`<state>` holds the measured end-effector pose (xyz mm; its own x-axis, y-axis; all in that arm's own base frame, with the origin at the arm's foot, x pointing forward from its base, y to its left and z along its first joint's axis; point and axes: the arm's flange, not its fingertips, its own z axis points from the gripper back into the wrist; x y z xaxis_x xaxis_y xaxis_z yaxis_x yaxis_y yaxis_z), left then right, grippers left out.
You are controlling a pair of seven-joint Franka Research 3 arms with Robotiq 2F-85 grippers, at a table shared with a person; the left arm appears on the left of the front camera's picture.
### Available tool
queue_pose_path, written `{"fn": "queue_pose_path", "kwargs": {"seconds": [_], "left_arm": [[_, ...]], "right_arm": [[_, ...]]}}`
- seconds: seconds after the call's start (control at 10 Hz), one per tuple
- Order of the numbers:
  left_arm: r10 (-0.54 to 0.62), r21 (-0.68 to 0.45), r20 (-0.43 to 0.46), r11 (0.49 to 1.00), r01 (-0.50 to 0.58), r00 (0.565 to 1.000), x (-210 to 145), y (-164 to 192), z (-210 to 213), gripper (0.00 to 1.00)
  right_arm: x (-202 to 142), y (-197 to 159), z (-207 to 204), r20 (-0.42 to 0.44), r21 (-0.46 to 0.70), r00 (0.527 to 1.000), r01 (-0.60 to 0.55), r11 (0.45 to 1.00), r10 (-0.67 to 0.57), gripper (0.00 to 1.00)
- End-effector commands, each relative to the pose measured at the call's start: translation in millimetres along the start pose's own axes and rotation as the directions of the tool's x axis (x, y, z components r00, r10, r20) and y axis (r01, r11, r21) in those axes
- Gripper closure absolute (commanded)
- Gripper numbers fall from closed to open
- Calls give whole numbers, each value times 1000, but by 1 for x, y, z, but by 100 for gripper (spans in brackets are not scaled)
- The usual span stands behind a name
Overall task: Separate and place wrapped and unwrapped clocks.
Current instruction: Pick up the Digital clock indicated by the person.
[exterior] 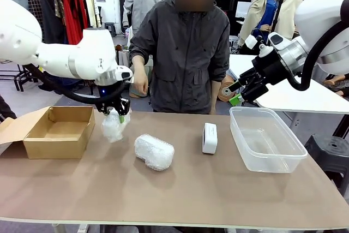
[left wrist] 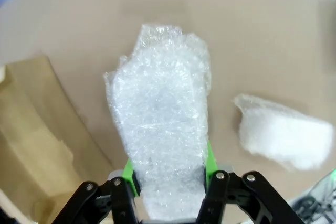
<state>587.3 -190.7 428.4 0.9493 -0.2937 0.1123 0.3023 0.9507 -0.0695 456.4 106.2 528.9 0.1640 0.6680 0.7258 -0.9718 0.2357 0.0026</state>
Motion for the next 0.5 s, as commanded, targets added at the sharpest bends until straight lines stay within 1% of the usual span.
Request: {"fn": "queue_pose_path", "kwargs": {"seconds": [0.0,0.4], "left_arm": [[-59,-21,21,998,60,998,-24,-6,45,100],[-163,59,114,986,157,980,-33,-33,158,100]], "right_arm": [[1,-1,2,5,4,1000,-8,1000,8,0],[1,-1,2,5,4,1000,-8,1000,8,0]]}}
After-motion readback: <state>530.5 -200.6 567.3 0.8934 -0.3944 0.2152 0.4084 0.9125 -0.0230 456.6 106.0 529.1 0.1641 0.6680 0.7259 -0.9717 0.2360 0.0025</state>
